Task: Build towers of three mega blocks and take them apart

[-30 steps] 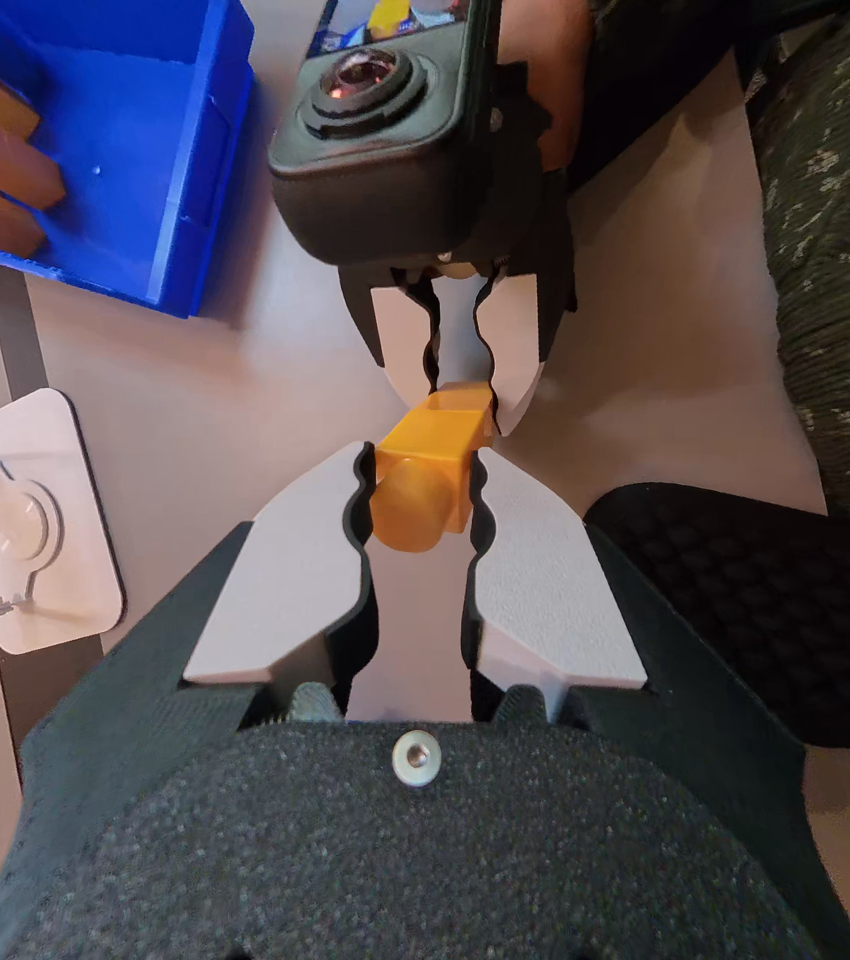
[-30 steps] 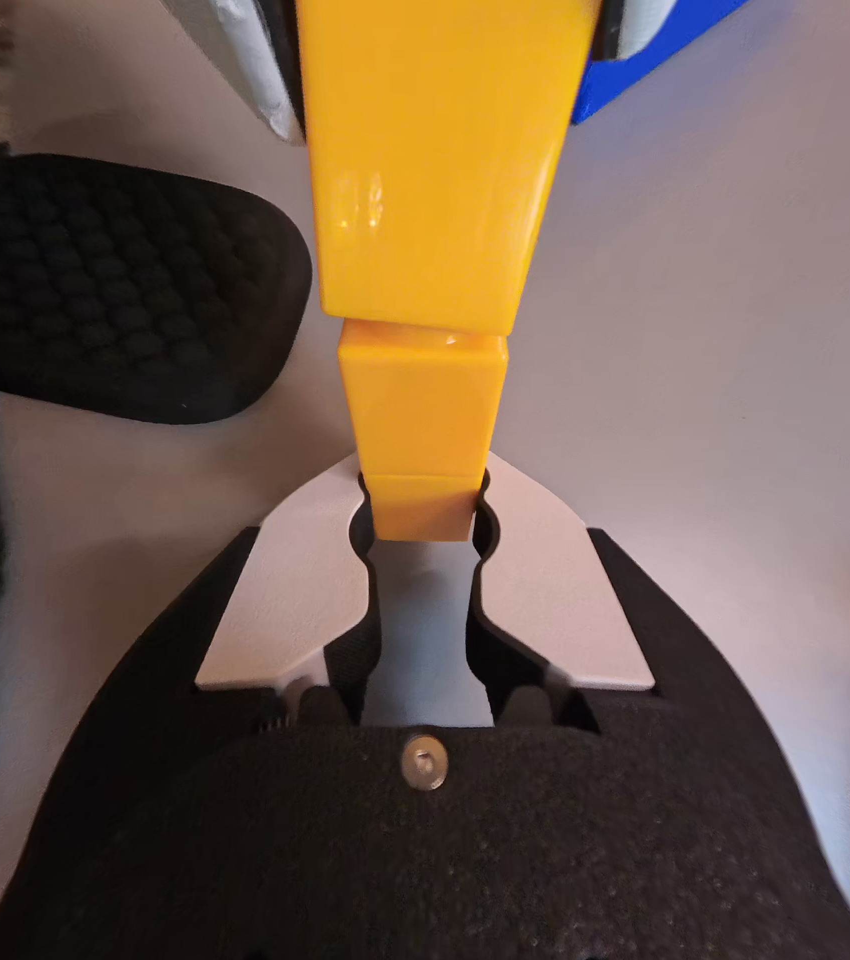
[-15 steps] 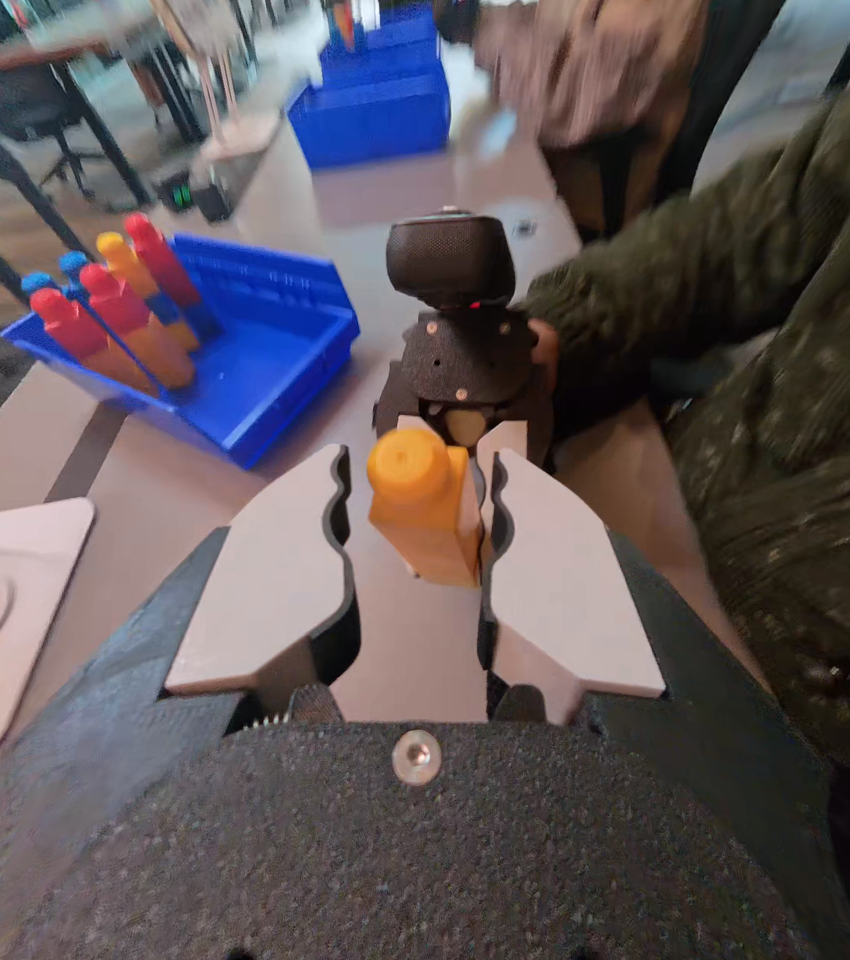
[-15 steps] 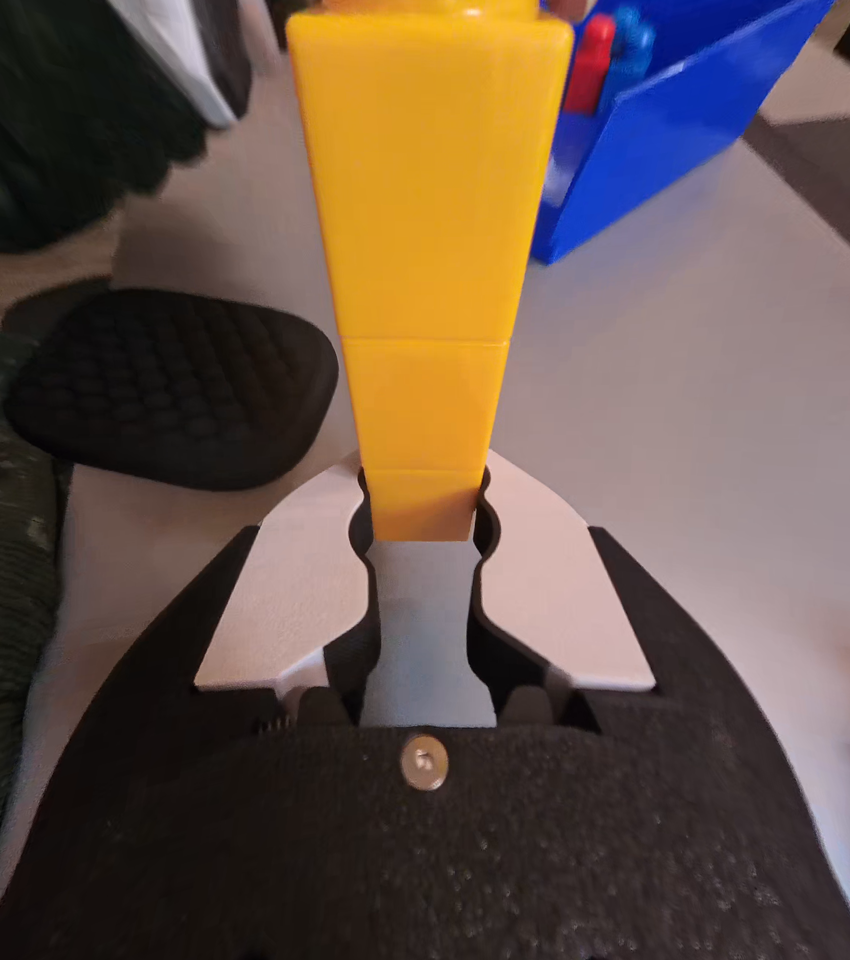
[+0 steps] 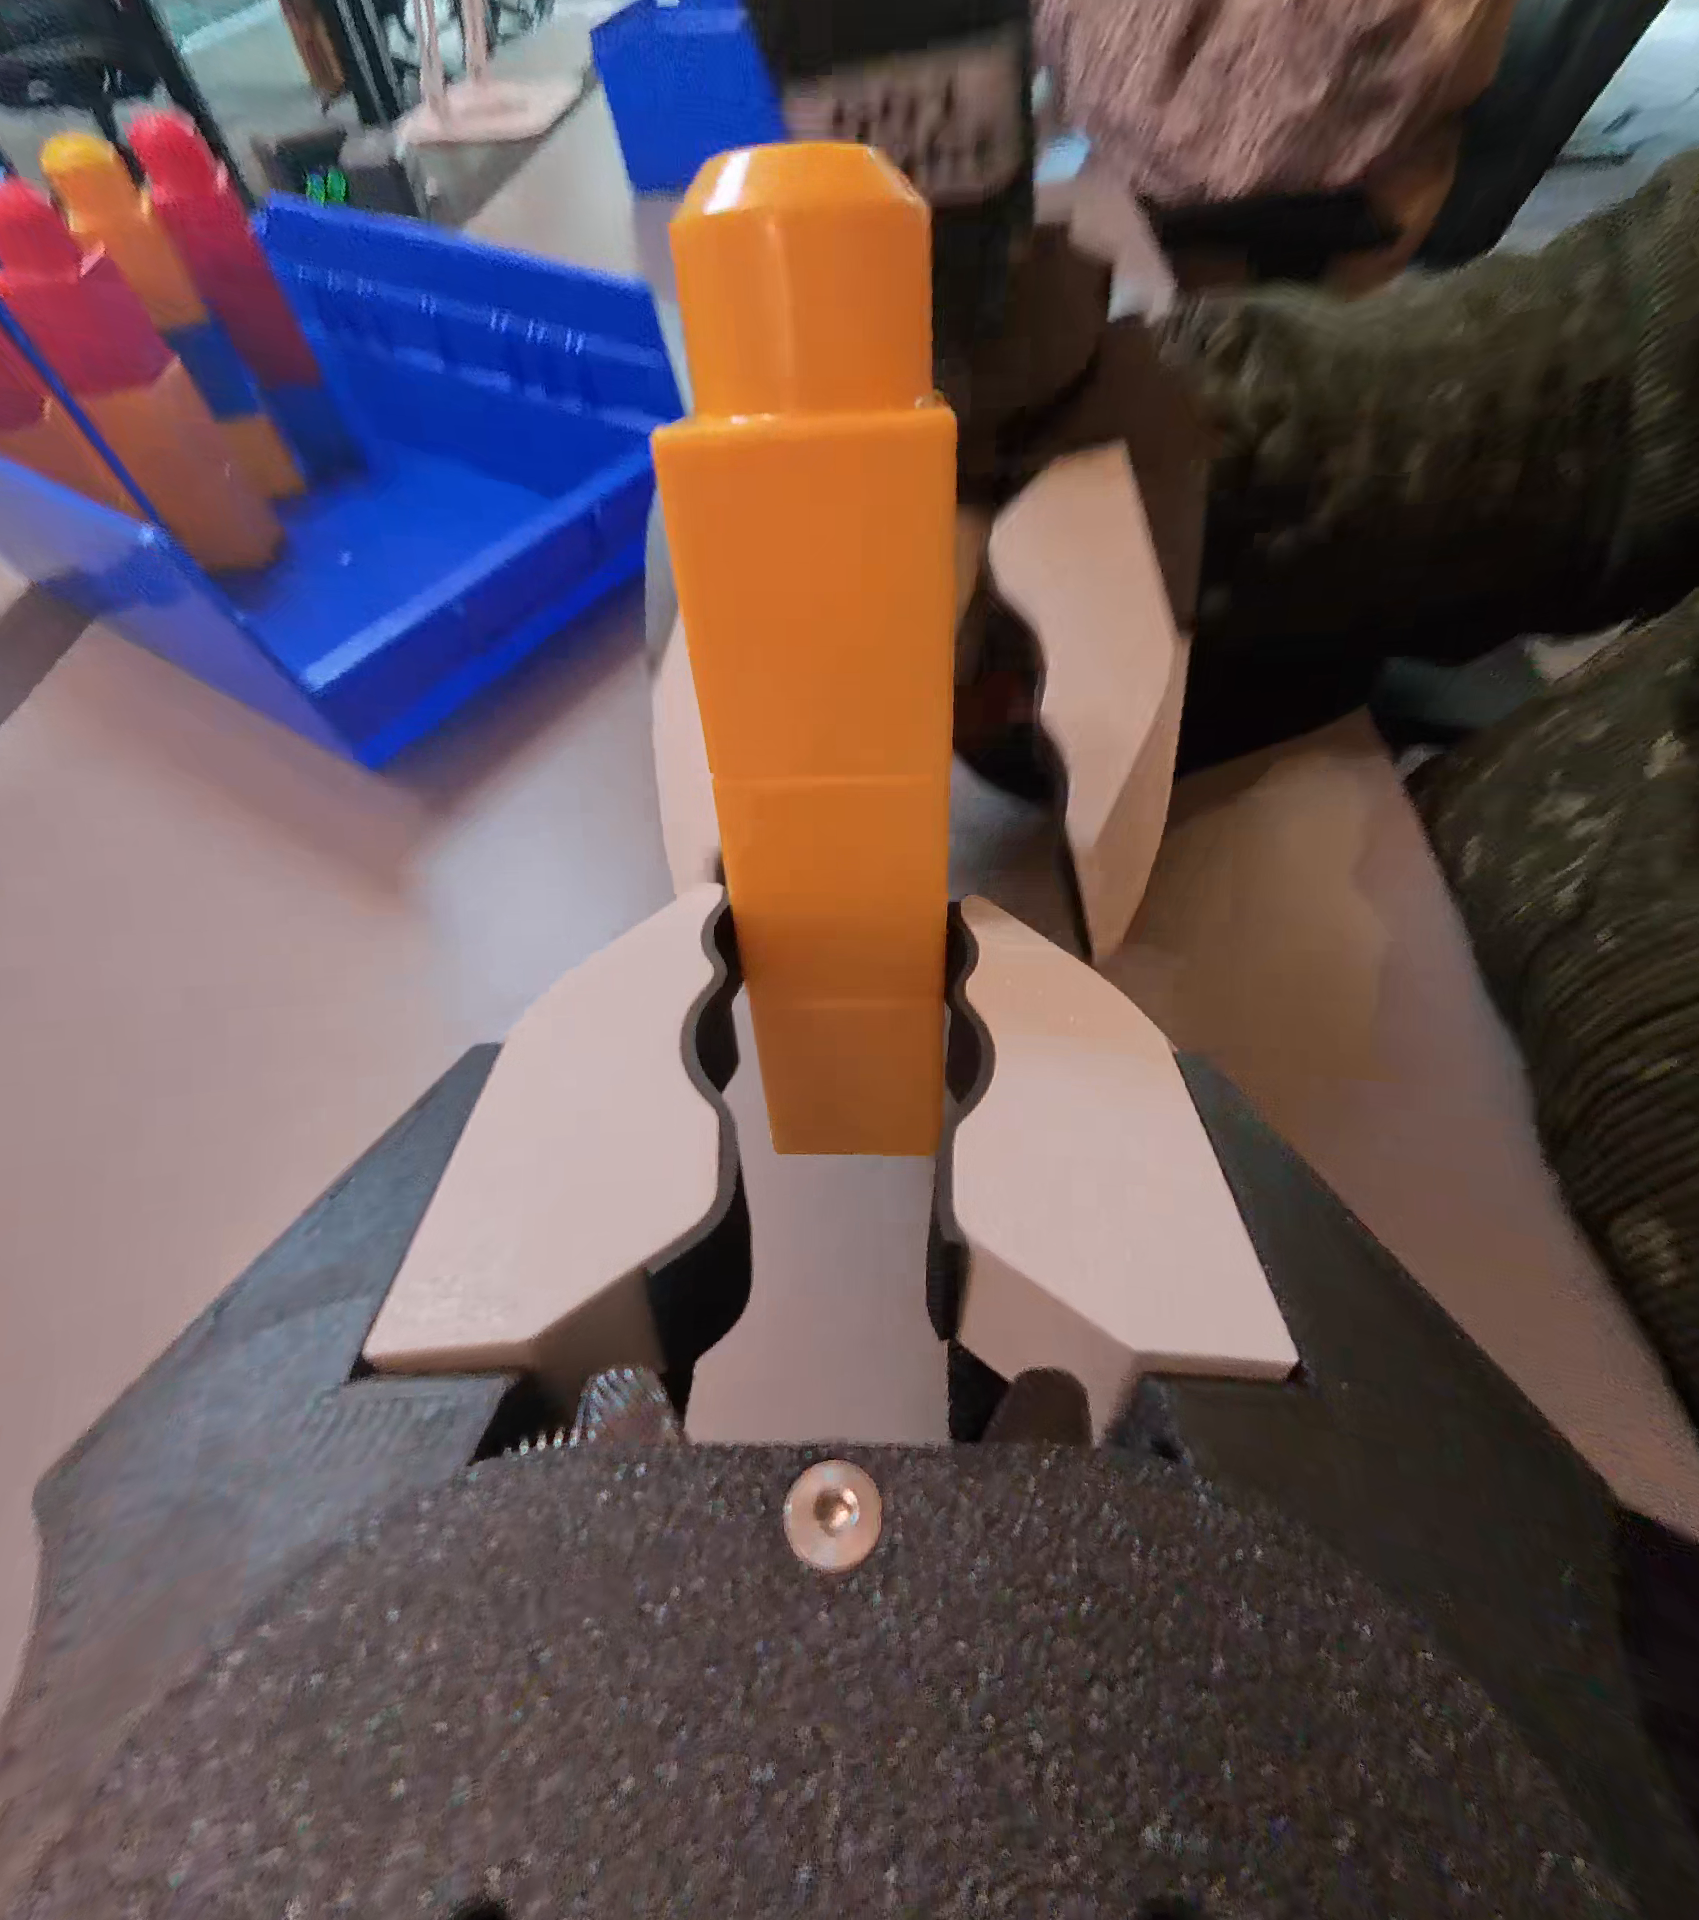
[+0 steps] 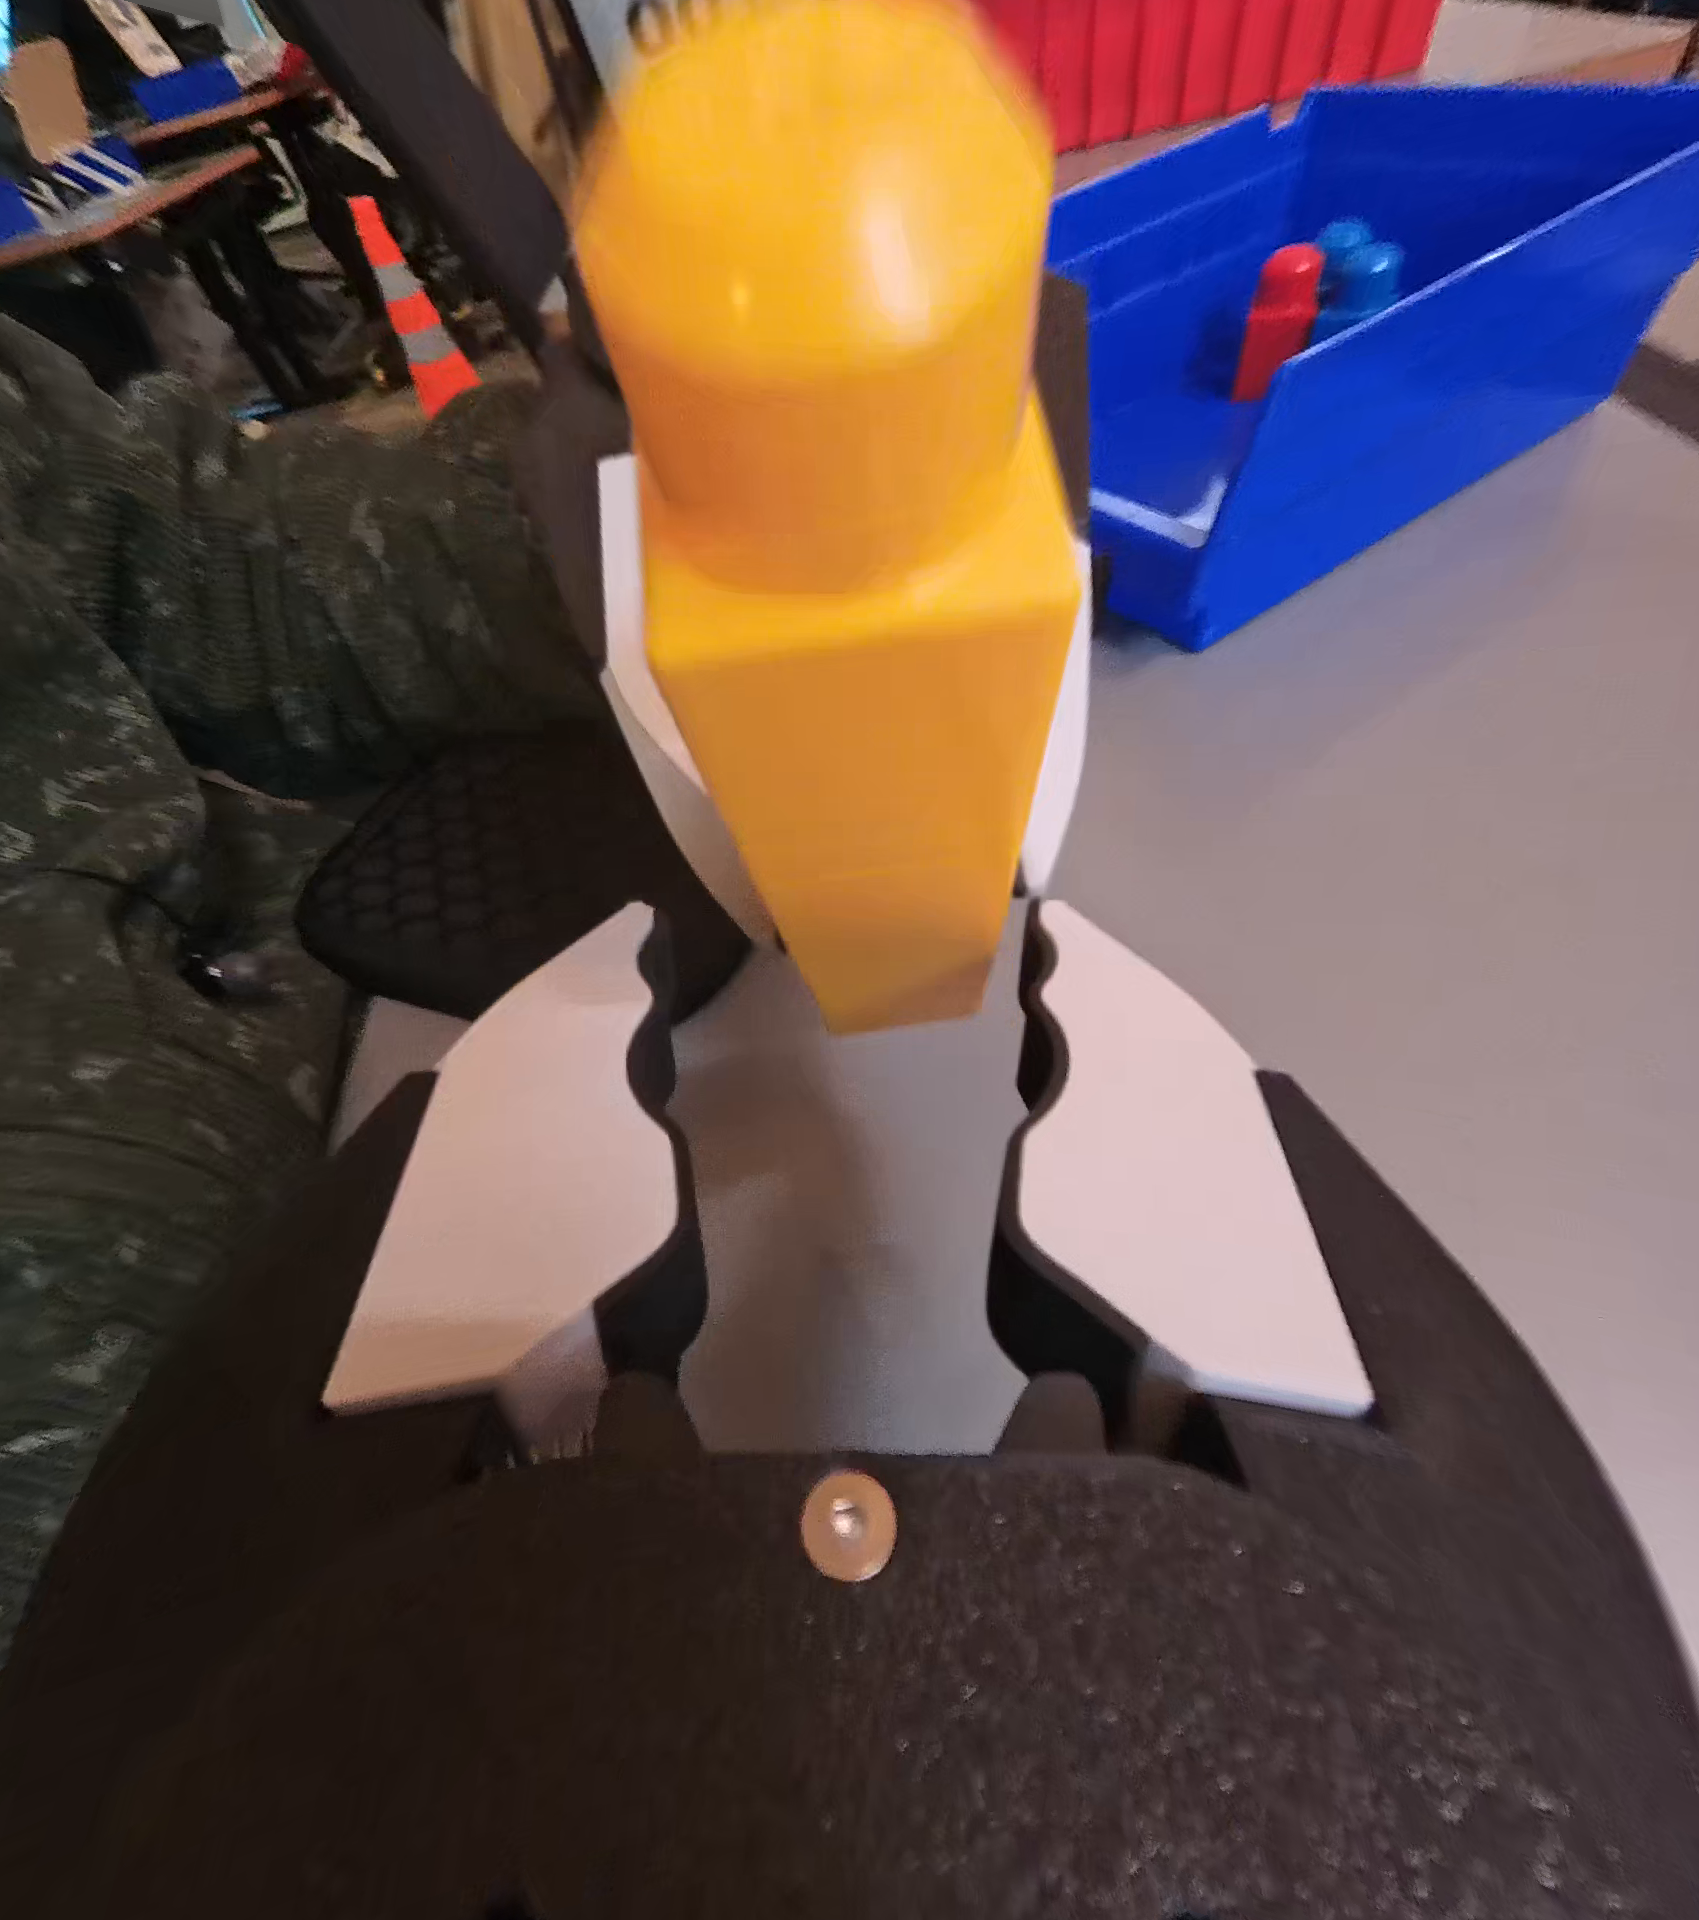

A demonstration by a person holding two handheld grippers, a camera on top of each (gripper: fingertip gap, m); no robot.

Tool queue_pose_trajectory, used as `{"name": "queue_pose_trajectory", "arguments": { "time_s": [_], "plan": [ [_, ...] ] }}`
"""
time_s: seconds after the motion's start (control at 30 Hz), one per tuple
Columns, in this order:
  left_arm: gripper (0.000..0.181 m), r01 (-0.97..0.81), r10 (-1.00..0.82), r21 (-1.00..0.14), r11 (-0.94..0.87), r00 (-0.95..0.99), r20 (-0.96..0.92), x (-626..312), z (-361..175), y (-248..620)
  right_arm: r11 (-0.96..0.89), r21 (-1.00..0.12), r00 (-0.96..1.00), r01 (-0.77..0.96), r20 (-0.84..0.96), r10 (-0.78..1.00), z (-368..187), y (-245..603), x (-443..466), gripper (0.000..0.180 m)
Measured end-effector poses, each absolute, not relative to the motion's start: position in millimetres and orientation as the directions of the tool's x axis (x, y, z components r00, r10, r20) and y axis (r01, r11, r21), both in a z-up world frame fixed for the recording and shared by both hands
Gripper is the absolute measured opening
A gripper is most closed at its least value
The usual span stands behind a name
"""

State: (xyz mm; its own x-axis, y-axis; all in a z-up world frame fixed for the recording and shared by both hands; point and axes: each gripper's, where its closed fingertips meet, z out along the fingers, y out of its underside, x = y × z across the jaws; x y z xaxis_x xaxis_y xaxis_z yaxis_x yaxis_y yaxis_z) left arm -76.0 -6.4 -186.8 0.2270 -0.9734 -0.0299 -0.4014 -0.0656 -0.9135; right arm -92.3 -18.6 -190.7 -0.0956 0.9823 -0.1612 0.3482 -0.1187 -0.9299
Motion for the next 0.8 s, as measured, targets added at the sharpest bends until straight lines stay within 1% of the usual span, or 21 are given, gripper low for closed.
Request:
{"name": "queue_pose_trajectory", "arguments": {
  "time_s": [0.07, 0.13, 0.2, 0.27, 0.33, 0.43, 0.5, 0.53, 0.6, 0.67, 0.73, 0.8],
  "plan": [
    [0.037, -0.494, -0.97, -0.867, -0.073, 0.236, -0.053, -84.8, -206.6, -3.7, -0.087, -0.949, -0.063, 0.303, -0.111, 0.992, -179.7, -7.4, -85.0, 0.067],
    [0.037, -0.545, -0.97, -0.835, -0.077, 0.233, -0.062, -88.3, -220.4, -4.2, -0.076, -0.969, -0.037, 0.236, -0.087, 0.996, -164.3, 0.6, -77.4, 0.066],
    [0.037, -0.575, -0.973, -0.815, -0.073, 0.221, -0.068, -87.2, -227.6, -6.0, -0.034, -0.972, -0.007, 0.234, -0.037, 0.999, -160.6, 6.2, -72.0, 0.064],
    [0.037, -0.593, -0.973, -0.803, -0.069, 0.217, -0.076, -86.1, -230.9, -6.2, 0.017, -0.965, -0.007, 0.263, 0.016, 1.0, -164.0, 5.9, -69.2, 0.055],
    [0.037, -0.597, -0.973, -0.8, -0.066, 0.215, -0.08, -86.5, -232.8, -5.6, 0.067, -0.957, -0.044, 0.281, 0.057, 0.997, -164.9, -0.7, -67.5, 0.034],
    [0.037, -0.56, -0.975, -0.827, -0.036, 0.201, -0.093, -83.3, -227.4, -7.6, 0.083, -0.947, -0.066, 0.31, 0.066, 0.996, -160.4, -5.7, -65.3, 0.033],
    [0.037, -0.51, -0.963, -0.859, -0.049, 0.253, -0.096, -84.7, -217.2, 1.1, 0.096, -0.939, -0.041, 0.329, 0.087, 0.995, -149.4, 0.6, -58.3, 0.033],
    [0.042, -0.478, -0.951, -0.877, -0.053, 0.293, -0.102, -88.3, -210.3, 8.7, 0.098, -0.937, -0.006, 0.335, 0.102, 0.995, -139.5, 10.1, -51.2, 0.033],
    [0.035, -0.367, -0.928, -0.929, -0.05, 0.36, -0.093, -97.8, -190.3, 21.1, 0.061, -0.936, 0.114, 0.348, 0.107, 0.988, -115.7, 42.7, -29.2, 0.033],
    [0.026, -0.249, -0.902, -0.967, -0.047, 0.427, -0.066, -110.2, -170.5, 32.1, 0.016, -0.918, 0.278, 0.395, 0.136, 0.951, -96.0, 90.4, 2.7, 0.033],
    [0.017, -0.176, -0.871, -0.984, -0.028, 0.487, -0.063, -123.4, -157.3, 41.3, -0.034, -0.881, 0.471, 0.471, 0.219, 0.854, -83.2, 151.5, 45.4, 0.033],
    [0.011, -0.138, -0.834, -0.99, 0.002, 0.546, -0.078, -135.1, -148.5, 49.2, -0.141, -0.826, 0.603, 0.546, 0.27, 0.751, -84.3, 209.0, 91.4, 0.033]
  ]
}}
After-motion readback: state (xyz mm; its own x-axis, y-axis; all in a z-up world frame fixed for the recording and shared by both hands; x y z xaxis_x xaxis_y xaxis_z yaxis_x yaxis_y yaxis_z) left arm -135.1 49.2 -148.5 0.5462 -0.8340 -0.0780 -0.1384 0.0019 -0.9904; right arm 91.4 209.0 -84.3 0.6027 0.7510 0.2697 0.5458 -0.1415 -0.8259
